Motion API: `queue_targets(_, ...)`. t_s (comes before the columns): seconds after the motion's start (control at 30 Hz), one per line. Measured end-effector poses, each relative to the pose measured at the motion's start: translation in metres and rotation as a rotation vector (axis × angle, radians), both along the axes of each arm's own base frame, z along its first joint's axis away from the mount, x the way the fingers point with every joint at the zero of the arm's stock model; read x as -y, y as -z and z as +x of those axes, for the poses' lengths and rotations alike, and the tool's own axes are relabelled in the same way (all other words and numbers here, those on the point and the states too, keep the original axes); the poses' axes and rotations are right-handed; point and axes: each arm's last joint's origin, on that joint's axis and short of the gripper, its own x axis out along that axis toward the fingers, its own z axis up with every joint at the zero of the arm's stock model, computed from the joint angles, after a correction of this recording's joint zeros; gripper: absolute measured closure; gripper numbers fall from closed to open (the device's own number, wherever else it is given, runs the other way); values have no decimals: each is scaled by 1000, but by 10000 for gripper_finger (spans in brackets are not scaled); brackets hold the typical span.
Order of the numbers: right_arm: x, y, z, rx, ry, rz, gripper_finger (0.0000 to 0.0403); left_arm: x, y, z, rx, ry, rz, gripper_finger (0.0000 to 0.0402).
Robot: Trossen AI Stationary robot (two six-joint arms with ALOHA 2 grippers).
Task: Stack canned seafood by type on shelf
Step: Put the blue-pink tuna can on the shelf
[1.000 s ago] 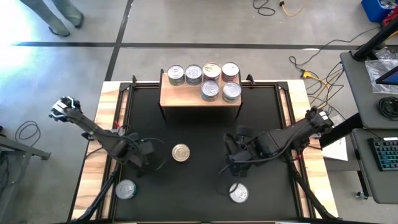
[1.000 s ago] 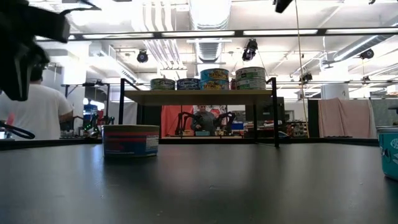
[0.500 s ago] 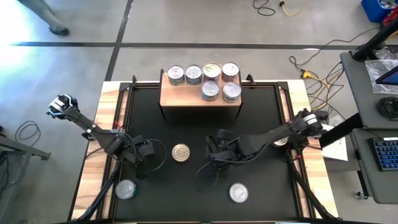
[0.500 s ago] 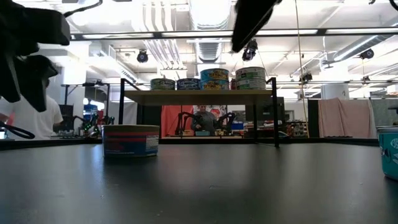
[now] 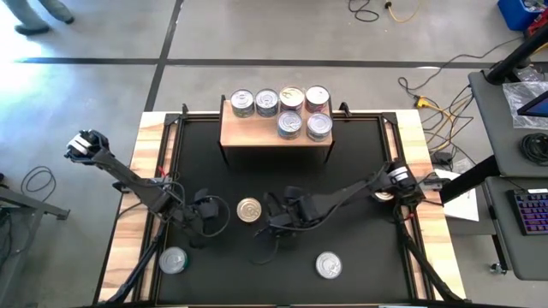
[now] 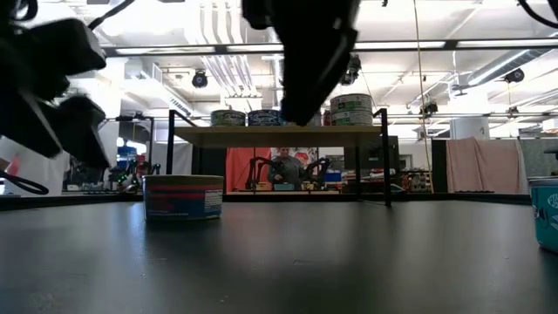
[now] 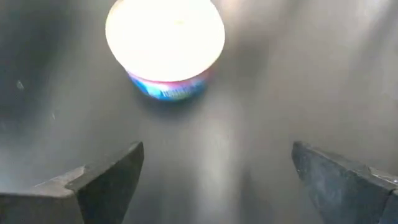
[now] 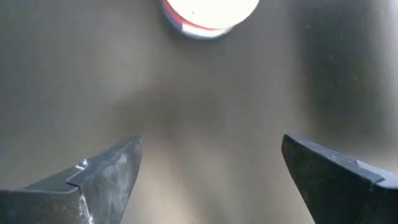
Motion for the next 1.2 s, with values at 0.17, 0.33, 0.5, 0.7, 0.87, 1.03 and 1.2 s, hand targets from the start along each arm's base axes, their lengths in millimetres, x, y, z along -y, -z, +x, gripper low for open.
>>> queue_targets(0.17,7,-7,15,25,7,50,23,-8,19,-4,102,-50,114,7)
queue_targets(0.33,19,-26,21,29,-60,82,23,-10,28,-2,100,-20,212,6)
queue_targets(0.5,33,-28,28,56,-87,65,23,-21,38,4,28,-73,215,2)
queue_targets(0.7,39,4,28,-29,-81,47,23,-28,36,6,18,-66,216,2)
queue_targets(0.87,31,5,17,85,-37,90,23,-28,37,2,-31,-34,199,2)
queue_targets(1.03,17,37,-3,166,-15,59,23,-31,40,-2,-87,-23,239,2)
queue_targets(1.2,-6,79,-5,302,-46,31,23,-40,40,5,-80,-18,255,2)
